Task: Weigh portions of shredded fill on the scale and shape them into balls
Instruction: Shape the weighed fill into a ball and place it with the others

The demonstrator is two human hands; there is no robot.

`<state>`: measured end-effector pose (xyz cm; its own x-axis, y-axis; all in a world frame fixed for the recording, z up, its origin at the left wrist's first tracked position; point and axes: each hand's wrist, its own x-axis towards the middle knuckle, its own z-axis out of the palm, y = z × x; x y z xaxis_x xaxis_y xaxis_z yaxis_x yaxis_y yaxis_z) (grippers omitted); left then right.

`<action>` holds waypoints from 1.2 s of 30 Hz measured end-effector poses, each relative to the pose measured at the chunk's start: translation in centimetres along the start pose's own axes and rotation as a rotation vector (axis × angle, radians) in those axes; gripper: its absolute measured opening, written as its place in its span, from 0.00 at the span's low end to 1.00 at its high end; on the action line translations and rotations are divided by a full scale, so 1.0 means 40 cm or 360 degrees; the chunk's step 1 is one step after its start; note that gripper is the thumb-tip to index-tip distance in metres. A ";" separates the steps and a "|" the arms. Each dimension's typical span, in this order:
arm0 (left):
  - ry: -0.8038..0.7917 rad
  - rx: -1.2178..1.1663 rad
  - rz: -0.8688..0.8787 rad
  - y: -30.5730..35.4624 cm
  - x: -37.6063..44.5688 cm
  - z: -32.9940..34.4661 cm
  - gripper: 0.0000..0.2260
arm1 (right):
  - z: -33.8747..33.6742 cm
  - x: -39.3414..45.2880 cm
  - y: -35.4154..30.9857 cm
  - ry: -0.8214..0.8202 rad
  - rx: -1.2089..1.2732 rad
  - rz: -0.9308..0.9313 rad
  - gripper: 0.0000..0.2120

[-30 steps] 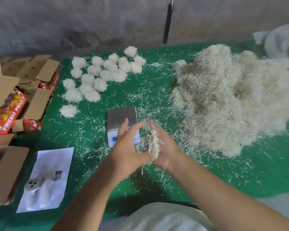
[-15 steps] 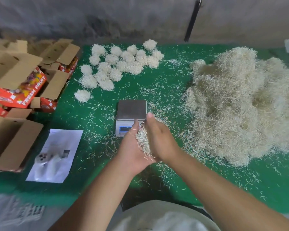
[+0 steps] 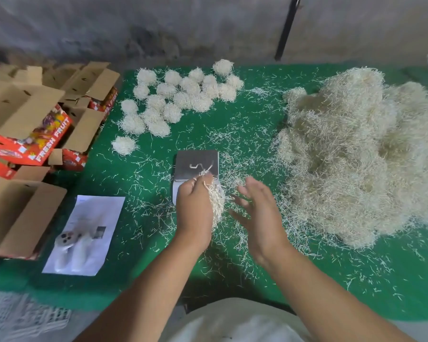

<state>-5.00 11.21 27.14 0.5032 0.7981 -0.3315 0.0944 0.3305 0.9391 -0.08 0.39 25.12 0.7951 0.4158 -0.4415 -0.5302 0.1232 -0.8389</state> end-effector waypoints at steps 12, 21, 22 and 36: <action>-0.0599 0.2069 0.0951 -0.019 -0.049 0.038 0.33 | 0.015 0.012 -0.068 -0.0459 0.0612 0.0498 0.31; -0.0494 0.0046 -0.0686 0.001 -0.044 -0.013 0.26 | -0.038 0.042 -0.127 -0.0142 -0.0165 -0.0121 0.13; -0.0531 -0.0239 -0.1085 -0.006 -0.037 -0.015 0.30 | -0.024 0.035 -0.129 -0.0208 -0.0354 -0.0308 0.18; -0.0763 -0.0513 -0.0941 0.014 0.035 -0.029 0.17 | 0.004 0.074 0.011 -0.0505 -0.1806 -0.1010 0.31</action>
<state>-5.25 13.08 27.09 0.7666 0.1700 -0.6192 0.2440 0.8149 0.5257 2.01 1.83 23.51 0.6269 0.7746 0.0831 0.5619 -0.3757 -0.7369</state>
